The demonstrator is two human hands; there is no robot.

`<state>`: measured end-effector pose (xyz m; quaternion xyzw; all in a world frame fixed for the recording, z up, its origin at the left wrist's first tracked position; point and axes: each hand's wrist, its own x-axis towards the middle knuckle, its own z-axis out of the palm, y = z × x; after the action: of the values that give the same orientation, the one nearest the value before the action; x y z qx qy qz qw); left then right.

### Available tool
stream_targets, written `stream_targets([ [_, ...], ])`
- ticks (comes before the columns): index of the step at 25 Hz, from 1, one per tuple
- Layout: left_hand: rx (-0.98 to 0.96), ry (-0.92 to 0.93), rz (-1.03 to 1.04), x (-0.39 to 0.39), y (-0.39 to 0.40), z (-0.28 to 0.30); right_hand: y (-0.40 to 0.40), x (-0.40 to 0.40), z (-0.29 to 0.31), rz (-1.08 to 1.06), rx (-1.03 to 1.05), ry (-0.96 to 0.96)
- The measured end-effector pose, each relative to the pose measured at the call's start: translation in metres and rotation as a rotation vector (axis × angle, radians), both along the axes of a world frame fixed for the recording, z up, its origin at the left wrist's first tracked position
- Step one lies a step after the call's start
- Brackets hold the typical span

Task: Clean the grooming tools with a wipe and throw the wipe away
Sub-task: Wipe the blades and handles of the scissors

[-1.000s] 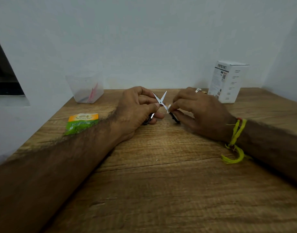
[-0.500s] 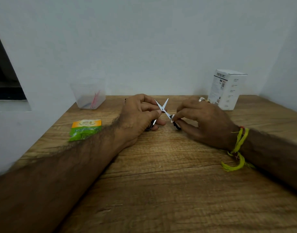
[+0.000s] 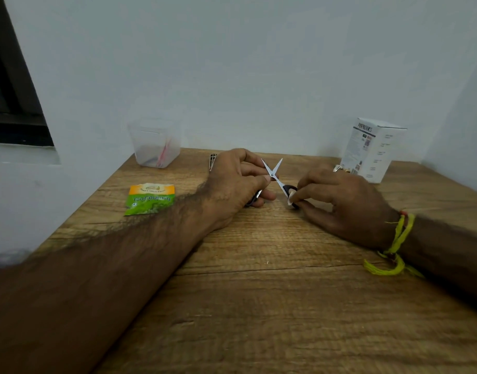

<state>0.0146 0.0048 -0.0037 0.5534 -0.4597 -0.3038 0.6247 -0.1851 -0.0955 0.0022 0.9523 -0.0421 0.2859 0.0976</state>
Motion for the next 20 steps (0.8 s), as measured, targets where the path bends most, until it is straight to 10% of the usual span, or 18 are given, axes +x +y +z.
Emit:
stream_targets([
  [20, 0.022, 0.002, 0.028, -0.005, 0.001, 0.004, -0.013, -0.013, 0.010, 0.044, -0.052, 0.098],
])
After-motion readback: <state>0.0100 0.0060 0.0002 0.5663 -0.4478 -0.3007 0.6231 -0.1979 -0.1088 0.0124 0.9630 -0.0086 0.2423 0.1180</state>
